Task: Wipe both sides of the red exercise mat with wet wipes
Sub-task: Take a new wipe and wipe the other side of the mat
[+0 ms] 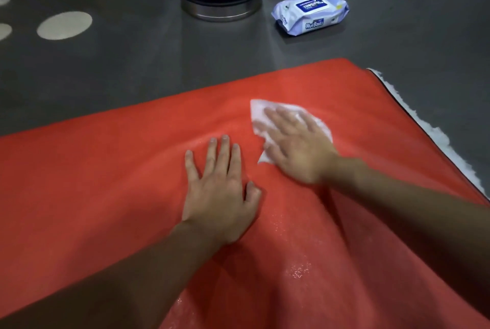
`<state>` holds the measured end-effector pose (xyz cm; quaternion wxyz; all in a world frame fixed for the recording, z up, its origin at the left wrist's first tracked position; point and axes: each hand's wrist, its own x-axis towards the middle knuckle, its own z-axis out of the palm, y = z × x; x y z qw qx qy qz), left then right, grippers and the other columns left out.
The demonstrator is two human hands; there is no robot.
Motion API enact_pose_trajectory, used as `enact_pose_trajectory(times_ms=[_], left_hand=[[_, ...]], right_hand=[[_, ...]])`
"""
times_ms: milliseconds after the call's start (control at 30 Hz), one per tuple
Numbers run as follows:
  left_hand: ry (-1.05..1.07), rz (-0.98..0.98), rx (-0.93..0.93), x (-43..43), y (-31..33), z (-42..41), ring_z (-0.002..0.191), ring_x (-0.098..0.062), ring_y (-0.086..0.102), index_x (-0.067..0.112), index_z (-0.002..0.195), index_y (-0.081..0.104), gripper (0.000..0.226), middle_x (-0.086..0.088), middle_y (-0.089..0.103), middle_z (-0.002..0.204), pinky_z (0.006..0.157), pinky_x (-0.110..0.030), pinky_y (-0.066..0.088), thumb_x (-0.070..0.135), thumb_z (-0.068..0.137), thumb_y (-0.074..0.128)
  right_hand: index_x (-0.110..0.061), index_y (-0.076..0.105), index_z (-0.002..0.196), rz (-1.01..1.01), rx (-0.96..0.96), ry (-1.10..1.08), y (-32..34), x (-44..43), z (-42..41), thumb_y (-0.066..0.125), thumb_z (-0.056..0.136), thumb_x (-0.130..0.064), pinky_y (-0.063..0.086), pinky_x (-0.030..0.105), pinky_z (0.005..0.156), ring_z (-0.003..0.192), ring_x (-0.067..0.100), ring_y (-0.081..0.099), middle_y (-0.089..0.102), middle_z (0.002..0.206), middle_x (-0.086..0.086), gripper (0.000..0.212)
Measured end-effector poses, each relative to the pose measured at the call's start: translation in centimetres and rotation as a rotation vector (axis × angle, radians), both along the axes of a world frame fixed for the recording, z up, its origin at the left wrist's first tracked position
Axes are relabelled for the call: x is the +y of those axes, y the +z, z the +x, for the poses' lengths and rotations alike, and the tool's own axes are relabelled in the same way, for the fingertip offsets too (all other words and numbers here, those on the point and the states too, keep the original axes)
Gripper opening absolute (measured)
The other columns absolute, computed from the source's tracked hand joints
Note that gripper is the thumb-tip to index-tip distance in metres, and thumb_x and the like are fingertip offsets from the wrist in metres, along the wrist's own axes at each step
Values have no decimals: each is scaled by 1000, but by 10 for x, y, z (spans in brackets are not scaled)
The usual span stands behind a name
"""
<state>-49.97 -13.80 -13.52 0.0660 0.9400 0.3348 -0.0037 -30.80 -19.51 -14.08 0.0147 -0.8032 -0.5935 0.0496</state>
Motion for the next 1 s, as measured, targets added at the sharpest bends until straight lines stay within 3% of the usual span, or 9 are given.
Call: enact_pose_trajectory(times_ms=[100, 133, 267, 400, 567, 700, 867, 1000], left_hand=[[-1, 0, -2, 0, 1, 1, 152, -25, -1, 9, 156, 18, 84, -9, 7, 165, 117, -62, -1, 52, 83, 17], [-1, -1, 4, 0, 1, 0, 152, -24, -3, 10, 156, 17, 84, -9, 5, 165, 117, -62, -1, 52, 83, 16], [-1, -2, 5, 1, 2, 0, 152, -24, -4, 10, 156, 16, 85, -9, 4, 165, 117, -62, -1, 52, 83, 15], [-2, -2, 14, 1, 1, 0, 152, -23, -9, 12, 157, 12, 83, -8, -1, 165, 117, -62, -4, 53, 85, 16], [-5, 0, -8, 1, 2, 0, 152, -24, -4, 10, 156, 18, 82, -9, 5, 165, 117, -62, -3, 52, 85, 21], [-7, 2, -4, 1, 1, 0, 152, -25, -6, 10, 156, 16, 82, -10, 3, 165, 117, -62, -2, 51, 86, 21], [-4, -7, 8, 2, 2, 1, 151, -24, -12, 11, 157, 11, 82, -9, -3, 165, 117, -61, -5, 52, 86, 17], [-12, -17, 28, 2, 2, 0, 150, -22, -19, 13, 157, 2, 81, -7, -12, 165, 117, -60, -9, 52, 88, 18]], right_hand=[[-31, 13, 157, -3, 8, -328, -1, 23, 19, 17, 101, -46, -5, 49, 120, 153, 22, -4, 2, 166, 4, 58], [-29, 11, 157, 4, 3, -336, -4, 29, 8, 19, 102, -45, -7, 50, 120, 152, 24, -6, -1, 166, 5, 59], [-36, 13, 157, 12, -9, 2, -2, 26, 6, 5, 92, -56, -3, 47, 121, 153, 19, 1, 5, 166, 0, 69], [-33, 12, 157, -7, 39, -343, 0, 54, 36, 18, 101, -45, -6, 49, 121, 152, 22, -6, 0, 166, 4, 57], [-38, 10, 156, -20, -29, -51, 0, 59, 32, 10, 99, -51, -3, 47, 122, 153, 18, -2, 1, 166, -1, 59], [-35, 11, 156, -29, 52, -418, 4, 89, 56, 16, 101, -45, -7, 50, 119, 152, 21, -6, -1, 166, 2, 56], [-38, 11, 156, -24, 13, -64, 1, 103, 34, 17, 102, -48, -3, 50, 121, 152, 18, -3, 2, 166, -3, 55], [-37, 12, 156, -52, 55, -341, 6, 119, 41, 14, 102, -47, -6, 53, 119, 152, 24, -6, 2, 166, 0, 55]])
